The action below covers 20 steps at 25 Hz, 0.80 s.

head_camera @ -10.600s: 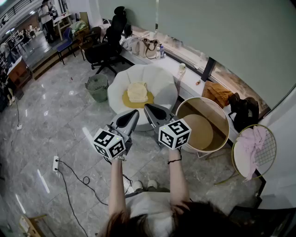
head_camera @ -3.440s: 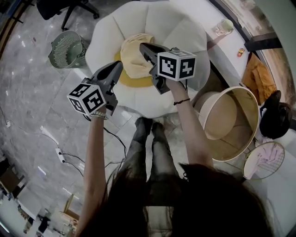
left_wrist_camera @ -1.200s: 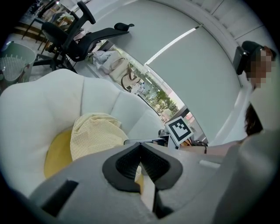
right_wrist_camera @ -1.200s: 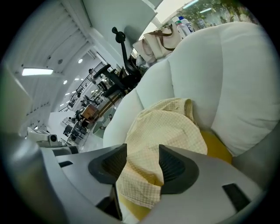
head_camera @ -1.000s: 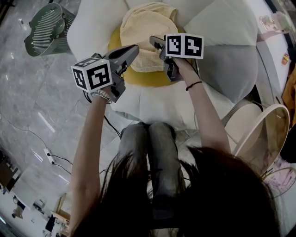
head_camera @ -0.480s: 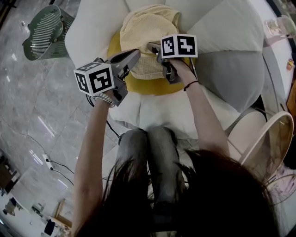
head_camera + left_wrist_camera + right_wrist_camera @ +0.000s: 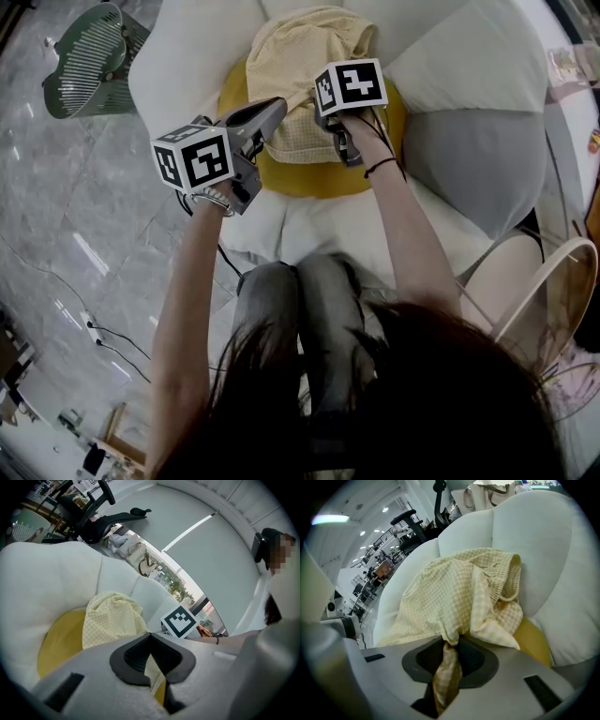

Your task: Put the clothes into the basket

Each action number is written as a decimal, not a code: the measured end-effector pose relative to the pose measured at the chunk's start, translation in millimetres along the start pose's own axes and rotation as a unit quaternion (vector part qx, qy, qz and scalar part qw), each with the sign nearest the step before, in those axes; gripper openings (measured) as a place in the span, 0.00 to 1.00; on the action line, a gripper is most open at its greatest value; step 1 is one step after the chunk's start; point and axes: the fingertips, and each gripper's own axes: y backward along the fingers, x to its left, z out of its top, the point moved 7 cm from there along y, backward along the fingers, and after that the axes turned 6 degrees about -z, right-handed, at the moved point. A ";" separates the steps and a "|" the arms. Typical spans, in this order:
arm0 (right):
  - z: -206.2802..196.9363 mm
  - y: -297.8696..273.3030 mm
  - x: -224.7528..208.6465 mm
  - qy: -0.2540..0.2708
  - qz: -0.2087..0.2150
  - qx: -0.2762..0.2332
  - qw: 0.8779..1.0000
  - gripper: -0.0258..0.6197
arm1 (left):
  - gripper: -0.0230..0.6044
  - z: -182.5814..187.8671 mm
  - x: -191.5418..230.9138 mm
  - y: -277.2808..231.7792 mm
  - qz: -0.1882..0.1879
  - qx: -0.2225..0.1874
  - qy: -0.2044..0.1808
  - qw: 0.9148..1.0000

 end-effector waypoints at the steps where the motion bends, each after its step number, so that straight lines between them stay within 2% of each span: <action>1: -0.5 0.1 0.6 0.006 0.000 -0.004 1.000 0.15 | 0.05 0.6 -0.1 0.1 -0.001 0.000 0.000 1.000; 4: -3.2 3.2 1.1 0.009 0.007 -0.019 1.000 0.11 | 0.05 2.2 -2.2 1.7 -0.002 -0.002 0.000 1.000; 12: -3.6 47.8 8.2 -0.051 0.047 -0.065 0.995 0.10 | 0.05 12.7 -30.5 20.0 0.007 -0.001 0.009 1.000; 20: 13.0 111.4 20.3 -0.045 0.052 -0.083 0.994 0.10 | 0.05 39.2 -78.9 31.2 0.005 -0.010 0.010 1.000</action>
